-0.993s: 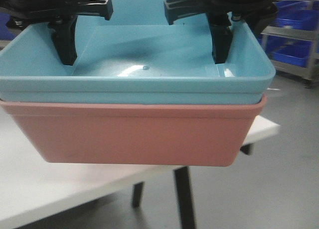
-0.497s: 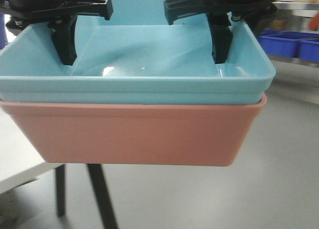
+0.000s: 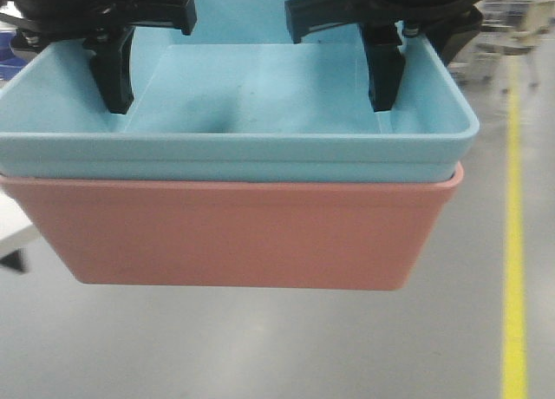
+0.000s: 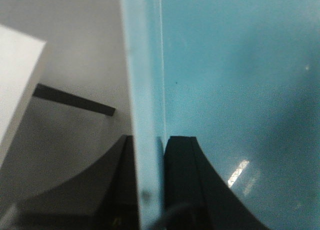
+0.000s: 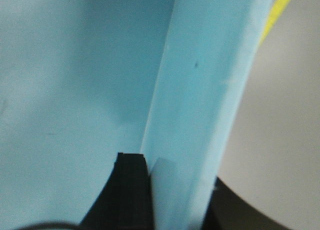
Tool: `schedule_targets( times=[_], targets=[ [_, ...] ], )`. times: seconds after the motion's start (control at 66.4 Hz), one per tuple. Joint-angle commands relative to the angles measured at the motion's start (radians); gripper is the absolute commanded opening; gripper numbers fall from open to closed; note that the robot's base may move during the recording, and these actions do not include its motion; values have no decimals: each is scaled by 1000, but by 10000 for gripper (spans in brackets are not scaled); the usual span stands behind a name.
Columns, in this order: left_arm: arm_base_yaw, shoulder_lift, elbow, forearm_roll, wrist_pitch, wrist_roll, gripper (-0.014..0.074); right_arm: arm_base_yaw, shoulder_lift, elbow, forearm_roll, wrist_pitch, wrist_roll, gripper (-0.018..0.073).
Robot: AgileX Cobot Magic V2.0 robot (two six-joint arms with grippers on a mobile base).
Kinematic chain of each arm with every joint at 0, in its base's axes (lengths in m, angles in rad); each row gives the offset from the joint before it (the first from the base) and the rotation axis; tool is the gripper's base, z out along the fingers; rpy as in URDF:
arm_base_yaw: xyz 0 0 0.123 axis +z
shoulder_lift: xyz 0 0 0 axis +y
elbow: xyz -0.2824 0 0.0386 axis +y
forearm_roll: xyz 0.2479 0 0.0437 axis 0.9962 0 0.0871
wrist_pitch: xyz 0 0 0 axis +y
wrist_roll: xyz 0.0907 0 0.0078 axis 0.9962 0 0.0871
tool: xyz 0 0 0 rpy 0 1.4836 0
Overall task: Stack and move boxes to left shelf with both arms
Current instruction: 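Hold the stacked bins with both grippers while the base drives away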
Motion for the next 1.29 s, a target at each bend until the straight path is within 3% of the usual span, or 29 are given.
schedule_targets(
  times=[0.0, 1.279],
  targets=[
    [-47, -43, -47, -105, -219, -3, -8, 31, -49, -49, 43, -243, -9, 56],
    [-47, -43, -47, -105, -218, -3, -9, 31, -49, -49, 43, -240, -9, 56]
  ],
)
